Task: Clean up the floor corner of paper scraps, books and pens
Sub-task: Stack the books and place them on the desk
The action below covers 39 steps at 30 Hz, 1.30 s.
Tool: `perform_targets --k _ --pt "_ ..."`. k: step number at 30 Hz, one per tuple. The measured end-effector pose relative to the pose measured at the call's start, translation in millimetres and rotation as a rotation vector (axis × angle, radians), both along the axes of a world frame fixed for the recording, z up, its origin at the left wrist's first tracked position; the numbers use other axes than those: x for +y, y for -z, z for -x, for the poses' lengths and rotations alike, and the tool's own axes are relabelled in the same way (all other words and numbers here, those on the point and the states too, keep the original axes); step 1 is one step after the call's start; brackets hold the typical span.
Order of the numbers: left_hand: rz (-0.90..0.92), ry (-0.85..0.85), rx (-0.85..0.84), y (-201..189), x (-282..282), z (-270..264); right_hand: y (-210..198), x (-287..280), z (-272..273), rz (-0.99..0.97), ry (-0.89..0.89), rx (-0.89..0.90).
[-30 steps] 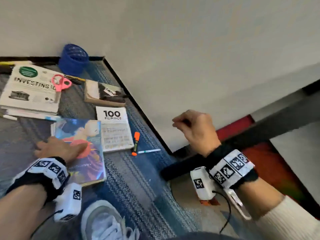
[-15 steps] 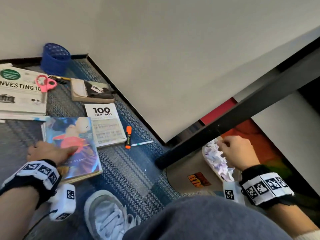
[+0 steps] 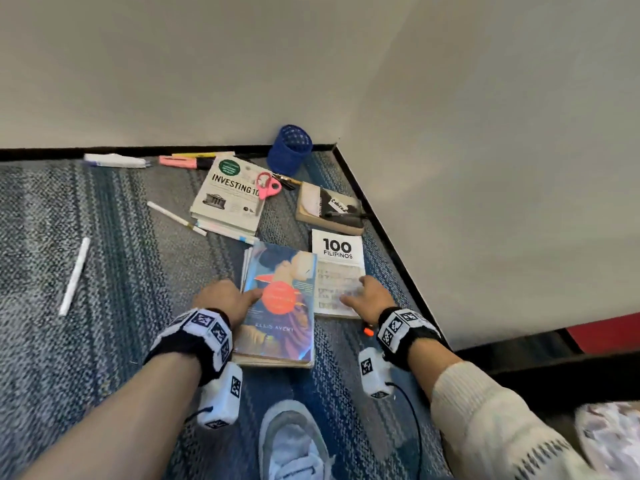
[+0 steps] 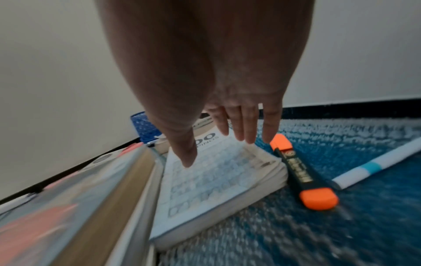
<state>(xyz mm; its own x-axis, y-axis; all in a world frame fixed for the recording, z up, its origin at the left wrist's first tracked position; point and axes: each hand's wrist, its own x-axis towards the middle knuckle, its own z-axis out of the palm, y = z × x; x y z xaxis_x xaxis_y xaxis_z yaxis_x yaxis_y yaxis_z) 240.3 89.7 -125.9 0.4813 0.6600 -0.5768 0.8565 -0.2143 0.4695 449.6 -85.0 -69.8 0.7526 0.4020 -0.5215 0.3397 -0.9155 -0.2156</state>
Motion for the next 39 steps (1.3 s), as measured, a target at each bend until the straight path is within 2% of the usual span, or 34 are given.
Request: perform_targets --k 2,6,10,13,16,18,21,24,25,27,28,29,31,33,36,39 --pt "0.028 0.003 0.014 2 1 1 25 6 -28 -0.023 0.064 0.019" --pt "0.171 -0.080 -0.022 -4 14 2 28 27 -53 -0.134 0.251 0.179" --pt "0.284 -0.229 -0.158 2 16 6 40 32 -65 -0.216 0.379 0.326" --pt "0.412 -0.415 -0.271 18 -5 -1 53 33 -68 -0.279 0.375 0.353" --pt "0.330 -0.548 -0.223 23 -16 -14 51 28 -62 -0.408 0.346 0.278" --pt "0.296 -0.605 -0.187 17 -16 -19 35 29 -53 -0.451 0.278 0.182" --pt "0.256 -0.582 -0.124 -1 -23 -21 -8 31 -30 -0.507 0.078 -0.107" --pt "0.224 -0.523 -0.057 -13 -33 -22 -49 25 -10 -0.707 0.038 -0.270" --pt "0.242 -0.537 -0.072 -12 -36 -22 -57 23 -6 -0.772 0.062 -0.211" --pt "0.294 -0.600 -0.121 -13 -37 -22 -53 20 -4 -0.878 0.145 0.116" --pt "0.332 -0.637 -0.154 -13 -36 -22 -42 18 -4 -0.836 0.185 0.277" --pt "0.357 -0.654 -0.193 -11 -32 -22 -23 16 -2 -0.717 0.174 0.363" --pt "0.406 -0.663 -0.204 -9 -27 -23 8 15 11 -0.461 0.024 0.431" --pt "0.428 -0.619 -0.203 -10 -25 -22 19 20 38 -0.377 -0.051 0.487" --pt "0.381 -0.490 -0.202 -5 -29 -21 18 31 59 -0.478 0.108 0.690" --pt "0.380 -0.655 -0.298 11 -31 -21 14 40 64 -0.591 0.291 0.827"
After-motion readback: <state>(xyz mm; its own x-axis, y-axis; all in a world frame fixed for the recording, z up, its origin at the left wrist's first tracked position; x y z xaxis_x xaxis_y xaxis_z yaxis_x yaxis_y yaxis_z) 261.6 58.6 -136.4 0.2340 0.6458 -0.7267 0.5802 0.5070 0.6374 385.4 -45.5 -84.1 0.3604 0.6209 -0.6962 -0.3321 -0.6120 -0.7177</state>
